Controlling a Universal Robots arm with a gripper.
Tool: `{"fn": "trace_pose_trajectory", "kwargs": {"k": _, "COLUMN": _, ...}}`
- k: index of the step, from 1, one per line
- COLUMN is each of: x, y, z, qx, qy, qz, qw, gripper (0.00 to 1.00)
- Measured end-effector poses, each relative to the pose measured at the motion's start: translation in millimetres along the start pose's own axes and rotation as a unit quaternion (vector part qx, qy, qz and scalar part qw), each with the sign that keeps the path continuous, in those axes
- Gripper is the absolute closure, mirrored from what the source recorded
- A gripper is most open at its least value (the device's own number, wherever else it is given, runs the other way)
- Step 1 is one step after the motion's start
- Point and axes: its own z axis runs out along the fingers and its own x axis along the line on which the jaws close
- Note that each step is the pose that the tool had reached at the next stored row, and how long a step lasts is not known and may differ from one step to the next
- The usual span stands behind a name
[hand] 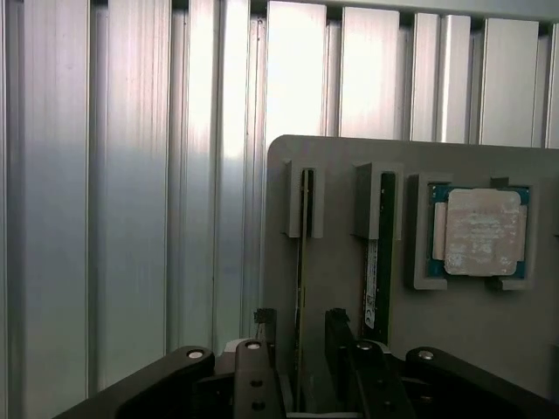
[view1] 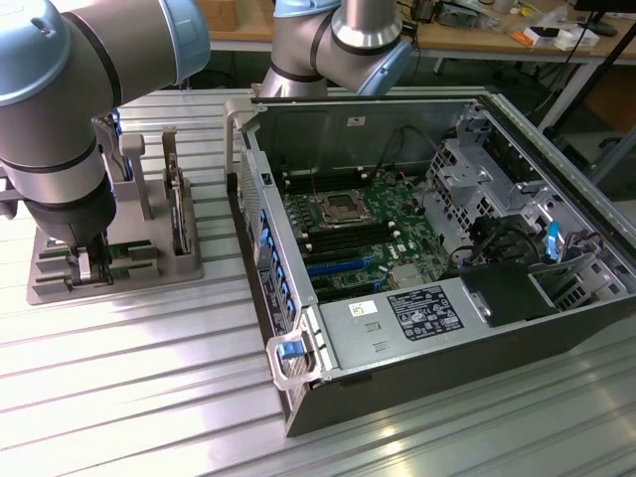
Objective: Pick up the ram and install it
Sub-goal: 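Pick up the ram and move it above insertion slot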
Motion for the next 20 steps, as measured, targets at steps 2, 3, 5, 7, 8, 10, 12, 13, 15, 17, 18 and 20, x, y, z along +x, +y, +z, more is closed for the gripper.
{"fn": "trace_pose_trajectory", "kwargs": {"k": 2, "x": 0.0, "y": 0.0, "z": 0.0, "qx": 0.0000, "qy": 0.0000, "qz": 0.000, "qw": 1.0000, "gripper": 0.64}}
{"fn": "trace_pose_trajectory", "kwargs": {"k": 3, "x": 0.0, "y": 0.0, "z": 0.0, "qx": 0.0000, "qy": 0.0000, "qz": 0.000, "qw": 1.0000, "gripper": 0.64}}
{"fn": "trace_pose_trajectory", "kwargs": {"k": 5, "x": 0.0, "y": 0.0, "z": 0.0, "qx": 0.0000, "qy": 0.0000, "qz": 0.000, "qw": 1.0000, "gripper": 0.64}}
{"fn": "trace_pose_trajectory", "kwargs": {"k": 7, "x": 0.0, "y": 0.0, "z": 0.0, "qx": 0.0000, "qy": 0.0000, "qz": 0.000, "qw": 1.0000, "gripper": 0.64}}
{"fn": "trace_pose_trajectory", "kwargs": {"k": 8, "x": 0.0, "y": 0.0, "z": 0.0, "qx": 0.0000, "qy": 0.0000, "qz": 0.000, "qw": 1.0000, "gripper": 0.64}}
{"fn": "trace_pose_trajectory", "kwargs": {"k": 10, "x": 0.0, "y": 0.0, "z": 0.0, "qx": 0.0000, "qy": 0.0000, "qz": 0.000, "qw": 1.0000, "gripper": 0.72}}
{"fn": "trace_pose_trajectory", "kwargs": {"k": 12, "x": 0.0, "y": 0.0, "z": 0.0, "qx": 0.0000, "qy": 0.0000, "qz": 0.000, "qw": 1.0000, "gripper": 0.79}}
{"fn": "trace_pose_trajectory", "kwargs": {"k": 13, "x": 0.0, "y": 0.0, "z": 0.0, "qx": 0.0000, "qy": 0.0000, "qz": 0.000, "qw": 1.0000, "gripper": 0.79}}
{"fn": "trace_pose_trajectory", "kwargs": {"k": 15, "x": 0.0, "y": 0.0, "z": 0.0, "qx": 0.0000, "qy": 0.0000, "qz": 0.000, "qw": 1.0000, "gripper": 0.79}}
{"fn": "trace_pose_trajectory", "kwargs": {"k": 17, "x": 0.0, "y": 0.0, "z": 0.0, "qx": 0.0000, "qy": 0.0000, "qz": 0.000, "qw": 1.0000, "gripper": 0.81}}
{"fn": "trace_pose_trajectory", "kwargs": {"k": 18, "x": 0.0, "y": 0.0, "z": 0.0, "qx": 0.0000, "qy": 0.0000, "qz": 0.000, "qw": 1.0000, "gripper": 0.81}}
{"fn": "trace_pose_trajectory", "kwargs": {"k": 20, "x": 0.0, "y": 0.0, "z": 0.0, "qx": 0.0000, "qy": 0.0000, "qz": 0.000, "qw": 1.0000, "gripper": 0.87}}
